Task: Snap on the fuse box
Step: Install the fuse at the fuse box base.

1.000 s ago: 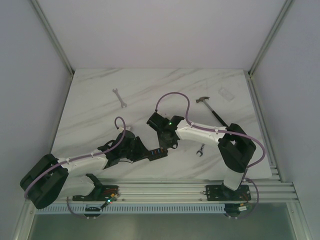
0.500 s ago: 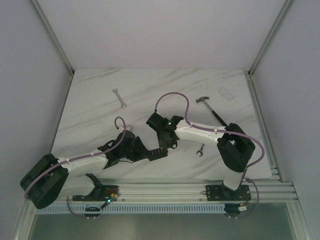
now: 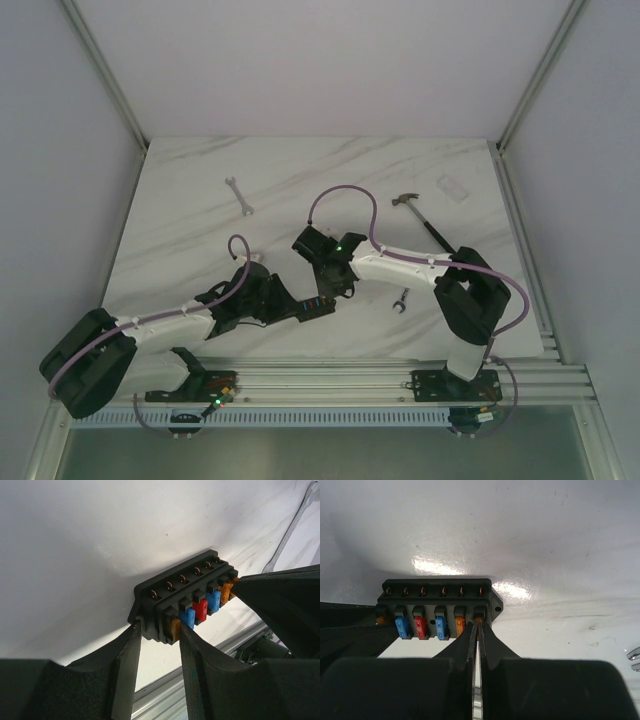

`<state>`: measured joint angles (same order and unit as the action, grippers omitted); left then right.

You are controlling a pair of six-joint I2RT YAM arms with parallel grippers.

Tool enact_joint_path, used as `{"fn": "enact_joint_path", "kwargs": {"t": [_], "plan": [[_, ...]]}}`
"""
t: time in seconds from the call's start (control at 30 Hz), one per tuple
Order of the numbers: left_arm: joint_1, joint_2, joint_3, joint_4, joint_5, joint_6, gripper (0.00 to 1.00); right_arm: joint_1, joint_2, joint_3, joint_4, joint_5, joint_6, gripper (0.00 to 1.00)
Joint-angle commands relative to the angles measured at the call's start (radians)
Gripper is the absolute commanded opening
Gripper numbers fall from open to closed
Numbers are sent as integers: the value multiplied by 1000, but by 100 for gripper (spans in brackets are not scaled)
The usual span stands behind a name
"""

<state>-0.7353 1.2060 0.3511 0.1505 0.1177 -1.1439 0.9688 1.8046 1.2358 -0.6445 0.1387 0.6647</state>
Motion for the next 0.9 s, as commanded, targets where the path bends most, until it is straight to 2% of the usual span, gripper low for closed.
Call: {"fn": "enact_joint_path", "kwargs": {"t": [0.0,0.33,0.87], "plan": [[-10,0,-21,-1,-6,-8,46,15,264,-215,-80,6,-6,0],[-10,0,-21,0,-9,-8,46,17,290,-236,-112,1,-35,0],[-7,19,-10,1,-33,-10,46,15,456,-90,-128,14,-100,0]]}}
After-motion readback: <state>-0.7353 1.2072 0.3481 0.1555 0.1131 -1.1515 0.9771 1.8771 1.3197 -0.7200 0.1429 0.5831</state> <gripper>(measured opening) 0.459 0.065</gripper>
